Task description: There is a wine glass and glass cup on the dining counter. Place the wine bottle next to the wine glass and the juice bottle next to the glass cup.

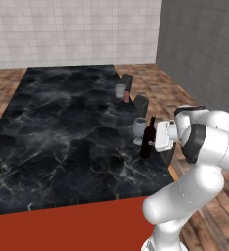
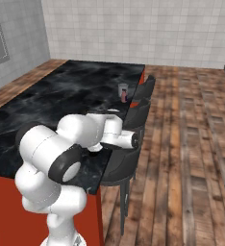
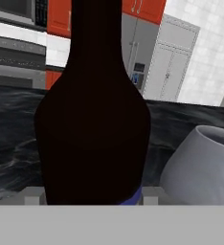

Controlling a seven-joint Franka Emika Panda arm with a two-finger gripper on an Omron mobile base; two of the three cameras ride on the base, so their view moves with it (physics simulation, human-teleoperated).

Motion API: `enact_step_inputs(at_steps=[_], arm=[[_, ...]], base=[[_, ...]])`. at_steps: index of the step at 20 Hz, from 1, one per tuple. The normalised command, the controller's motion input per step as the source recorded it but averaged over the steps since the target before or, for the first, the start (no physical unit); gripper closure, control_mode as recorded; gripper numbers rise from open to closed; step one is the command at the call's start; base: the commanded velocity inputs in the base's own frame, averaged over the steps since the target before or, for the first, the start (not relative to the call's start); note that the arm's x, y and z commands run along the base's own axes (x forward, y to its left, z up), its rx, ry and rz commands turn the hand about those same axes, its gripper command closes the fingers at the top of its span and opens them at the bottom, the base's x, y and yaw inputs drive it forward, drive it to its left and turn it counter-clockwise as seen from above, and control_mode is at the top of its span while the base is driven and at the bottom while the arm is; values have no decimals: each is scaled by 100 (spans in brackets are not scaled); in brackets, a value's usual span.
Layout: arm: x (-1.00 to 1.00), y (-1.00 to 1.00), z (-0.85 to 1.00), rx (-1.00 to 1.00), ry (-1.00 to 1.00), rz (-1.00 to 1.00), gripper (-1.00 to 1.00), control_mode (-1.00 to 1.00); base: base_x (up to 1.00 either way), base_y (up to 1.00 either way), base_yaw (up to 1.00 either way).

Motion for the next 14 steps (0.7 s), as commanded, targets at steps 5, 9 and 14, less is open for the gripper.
enact_step_inputs(at_steps=[5, 9, 14], arm=[[1, 0, -20, 0, -3, 0, 100, -100], [4, 0, -23, 0, -3, 0, 100, -100], [2, 0, -21, 0, -4, 0, 100, -100]], base=[[0, 0, 0], [0, 0, 0], [0, 0, 0]])
